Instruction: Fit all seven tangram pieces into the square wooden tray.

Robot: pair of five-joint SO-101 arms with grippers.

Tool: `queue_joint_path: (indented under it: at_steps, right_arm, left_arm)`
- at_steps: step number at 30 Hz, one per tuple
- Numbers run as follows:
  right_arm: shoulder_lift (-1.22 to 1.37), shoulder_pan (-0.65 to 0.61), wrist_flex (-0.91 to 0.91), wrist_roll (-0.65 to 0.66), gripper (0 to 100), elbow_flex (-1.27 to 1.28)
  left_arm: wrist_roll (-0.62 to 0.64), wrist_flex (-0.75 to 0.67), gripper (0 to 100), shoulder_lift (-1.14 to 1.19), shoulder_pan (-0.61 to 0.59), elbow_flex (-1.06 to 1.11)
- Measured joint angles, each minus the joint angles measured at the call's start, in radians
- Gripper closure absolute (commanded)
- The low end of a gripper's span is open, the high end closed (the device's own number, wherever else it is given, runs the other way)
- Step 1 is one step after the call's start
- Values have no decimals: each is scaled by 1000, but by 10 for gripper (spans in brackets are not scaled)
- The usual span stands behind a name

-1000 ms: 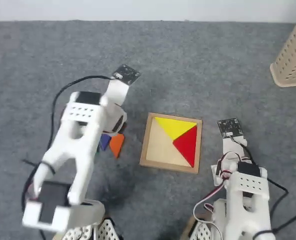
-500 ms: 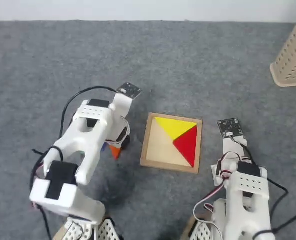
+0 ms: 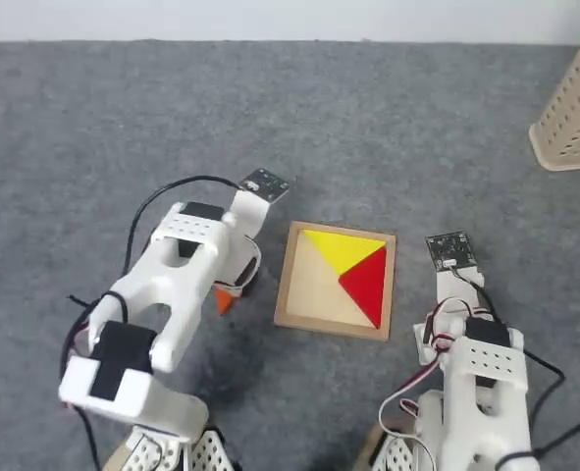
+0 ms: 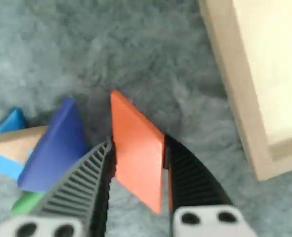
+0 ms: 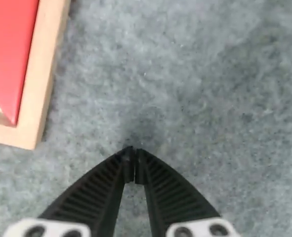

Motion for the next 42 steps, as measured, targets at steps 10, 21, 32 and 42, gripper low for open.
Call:
queue_joint_path:
  at_steps: [10,21,32,42]
  right_arm:
    - [0,0,0,0,989,0]
    - [0,0,0,0,989,0]
    - [0,0,0,0,989,0]
    - [0,0,0,0,989,0]
  left_arm:
    - [117,173,989,11,84,-199]
    - [489,270,989,12,242,-422]
    - [712,173,989,68,253,-423]
    - [718,124,987,265,279,-486]
